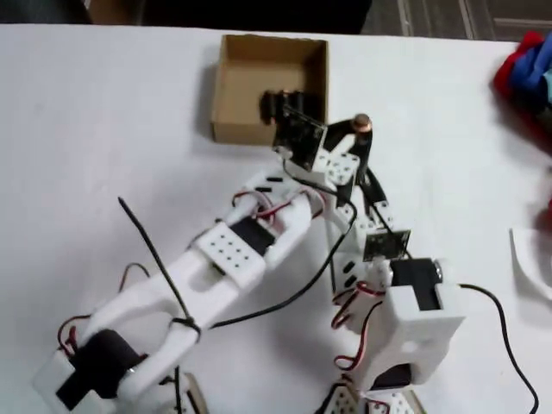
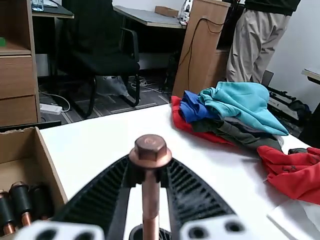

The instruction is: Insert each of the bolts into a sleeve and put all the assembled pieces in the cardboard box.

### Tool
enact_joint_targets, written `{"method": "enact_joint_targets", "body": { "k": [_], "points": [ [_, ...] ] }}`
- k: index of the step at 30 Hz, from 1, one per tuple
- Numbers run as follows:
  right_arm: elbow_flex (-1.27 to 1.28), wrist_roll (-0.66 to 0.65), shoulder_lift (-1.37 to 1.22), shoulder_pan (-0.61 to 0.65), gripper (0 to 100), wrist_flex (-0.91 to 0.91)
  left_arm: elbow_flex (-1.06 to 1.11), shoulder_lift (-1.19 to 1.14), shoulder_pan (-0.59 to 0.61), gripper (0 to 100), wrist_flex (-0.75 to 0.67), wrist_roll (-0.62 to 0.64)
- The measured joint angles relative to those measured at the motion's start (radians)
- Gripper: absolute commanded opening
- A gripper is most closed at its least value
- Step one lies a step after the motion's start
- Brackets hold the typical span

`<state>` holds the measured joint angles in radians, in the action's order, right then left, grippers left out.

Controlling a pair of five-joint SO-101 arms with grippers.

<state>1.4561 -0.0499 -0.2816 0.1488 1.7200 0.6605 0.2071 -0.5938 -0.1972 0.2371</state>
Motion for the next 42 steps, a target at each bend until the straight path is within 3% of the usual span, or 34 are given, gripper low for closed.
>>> {"method": "enact_joint_targets", "body": {
  "k": [19, 35, 42],
  "points": [
    [0.000, 0.000, 0.000, 0.006, 2.0, 0.000, 0.025, -0.008, 0.037, 3, 0.038, 0.002],
    [0.003, -0.002, -0.003, 0.006, 2.0, -0.002, 0.091, -0.003, -0.009, 3, 0.103, -0.006],
    [0.003, -0.002, -0.003, 0.003, 2.0, -0.002, 0.100, -0.008, -0.009, 19, 0.172, -0.074]
  ]
}}
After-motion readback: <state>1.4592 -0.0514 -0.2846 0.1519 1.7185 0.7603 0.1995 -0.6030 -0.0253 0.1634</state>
